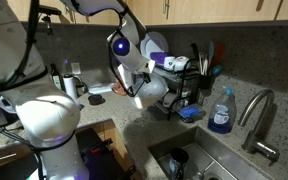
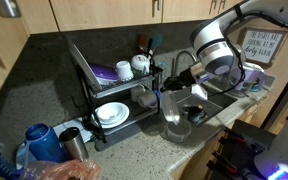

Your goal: Transfer the contents in the rectangular bowl to the circular one

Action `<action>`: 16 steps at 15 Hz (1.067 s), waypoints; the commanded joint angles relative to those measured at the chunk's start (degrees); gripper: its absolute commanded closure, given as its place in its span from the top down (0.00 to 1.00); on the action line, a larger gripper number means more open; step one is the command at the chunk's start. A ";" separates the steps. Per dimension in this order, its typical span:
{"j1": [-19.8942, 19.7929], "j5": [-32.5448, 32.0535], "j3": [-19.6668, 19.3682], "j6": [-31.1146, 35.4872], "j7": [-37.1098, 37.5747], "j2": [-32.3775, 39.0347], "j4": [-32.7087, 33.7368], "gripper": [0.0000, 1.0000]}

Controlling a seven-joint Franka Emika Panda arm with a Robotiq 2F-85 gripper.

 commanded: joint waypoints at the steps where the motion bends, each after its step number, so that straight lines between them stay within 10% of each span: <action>1: -4.16 9.89 2.80 -1.99 -8.51 -3.58 -2.69 0.01; 6: -7.75 21.77 6.90 -2.96 -17.97 -4.67 -4.64 0.01; 16: -18.30 18.91 20.04 -2.48 -11.42 -9.81 -6.48 0.01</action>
